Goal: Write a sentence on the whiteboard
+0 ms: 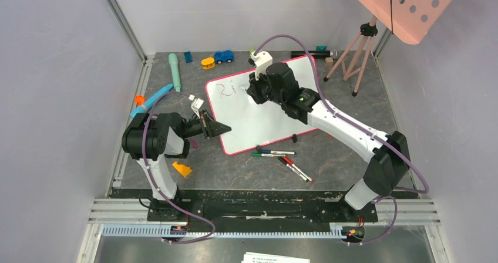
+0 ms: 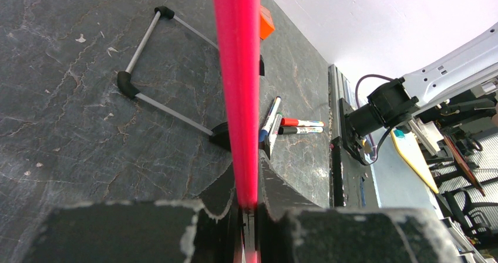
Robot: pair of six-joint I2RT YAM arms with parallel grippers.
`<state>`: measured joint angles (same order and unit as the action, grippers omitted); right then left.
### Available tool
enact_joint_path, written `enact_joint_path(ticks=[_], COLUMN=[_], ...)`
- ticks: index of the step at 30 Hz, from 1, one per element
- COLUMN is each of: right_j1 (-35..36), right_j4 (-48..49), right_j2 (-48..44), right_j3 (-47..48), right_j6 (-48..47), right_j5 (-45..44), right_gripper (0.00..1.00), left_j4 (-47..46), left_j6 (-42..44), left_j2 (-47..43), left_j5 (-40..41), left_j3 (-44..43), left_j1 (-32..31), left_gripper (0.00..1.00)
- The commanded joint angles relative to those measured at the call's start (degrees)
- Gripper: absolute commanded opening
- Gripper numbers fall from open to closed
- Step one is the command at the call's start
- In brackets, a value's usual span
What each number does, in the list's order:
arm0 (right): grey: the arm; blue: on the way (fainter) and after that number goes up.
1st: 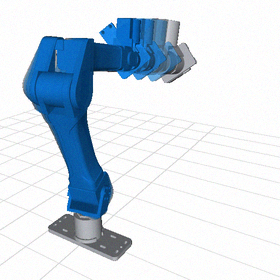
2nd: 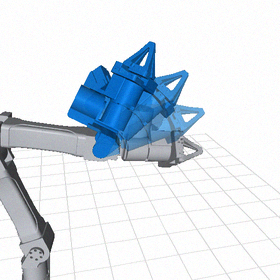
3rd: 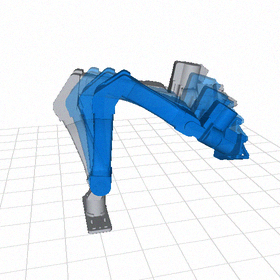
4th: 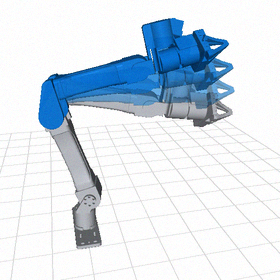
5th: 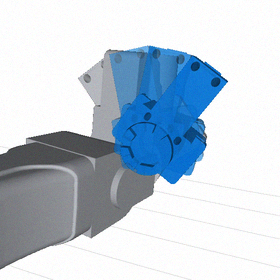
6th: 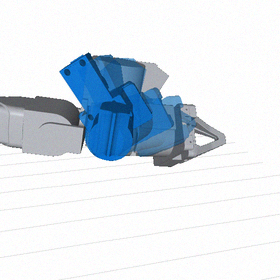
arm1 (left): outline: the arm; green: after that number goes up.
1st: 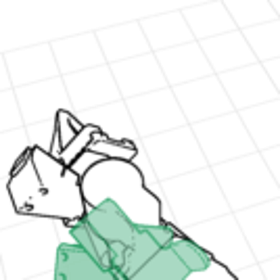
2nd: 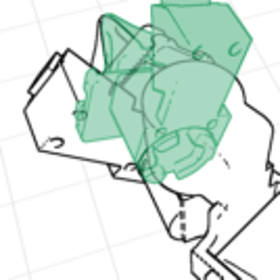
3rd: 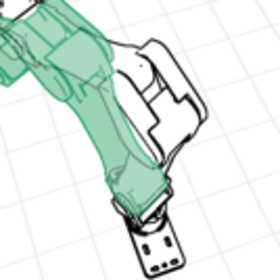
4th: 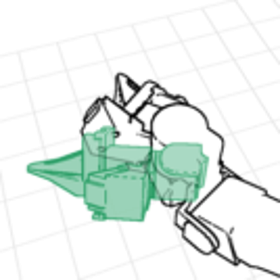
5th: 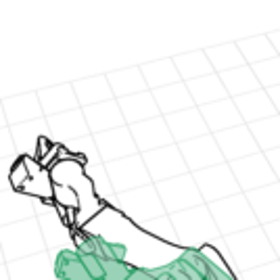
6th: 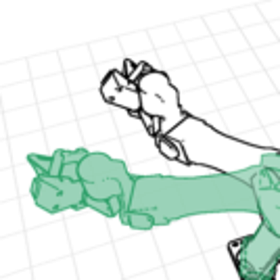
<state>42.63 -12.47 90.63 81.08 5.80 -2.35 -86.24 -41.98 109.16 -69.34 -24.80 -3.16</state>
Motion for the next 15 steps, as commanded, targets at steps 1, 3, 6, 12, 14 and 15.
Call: enact_joint_path(ticks=[1, 3, 6, 12, 14, 15], right_j1=[-0.09, -0.14, -0.09, -0.09, -0.14, -0.13], right_j4=[2.19, 2.16, 2.19, 2.18, 2.23, 2.27], right_j2=[1.46, 1.87, 2.43, 3.14, 3.12, 3.11], right_j3=[2.15, 2.32, 2.81, 4.08, 4.31, 4.43], right_j6=[-0.55, -0.57, -0.83, -1.4, -1.49, -1.54], right_j5=[1.09, 0.88, 0.68, 0.64, 0.34, 0.16], right_gripper=[0.0, 0.0, 0.0, 0.0, 0.0, 0.0], left_j4=[-2.97, -2.99, -2.97, -2.99, -3.02, -2.97], left_j6=[5.78, 5.9, 5.92, 5.99, 5.98, 5.98], left_j2=[0.42, 0.43, 0.34, 0.31, 0.35, 0.39], left_j5=[-3.44, -3.47, -3.52, -3.44, -3.43, -3.43], left_j3=[0.65, 0.63, 0.63, 0.67, 0.71, 0.71], left_j1=[-1.6, -1.72, -1.69, -1.68, -1.68, -1.7], left_gripper=[0.02, 0.02, 0.02, 0.02, 0.02, 0.02])
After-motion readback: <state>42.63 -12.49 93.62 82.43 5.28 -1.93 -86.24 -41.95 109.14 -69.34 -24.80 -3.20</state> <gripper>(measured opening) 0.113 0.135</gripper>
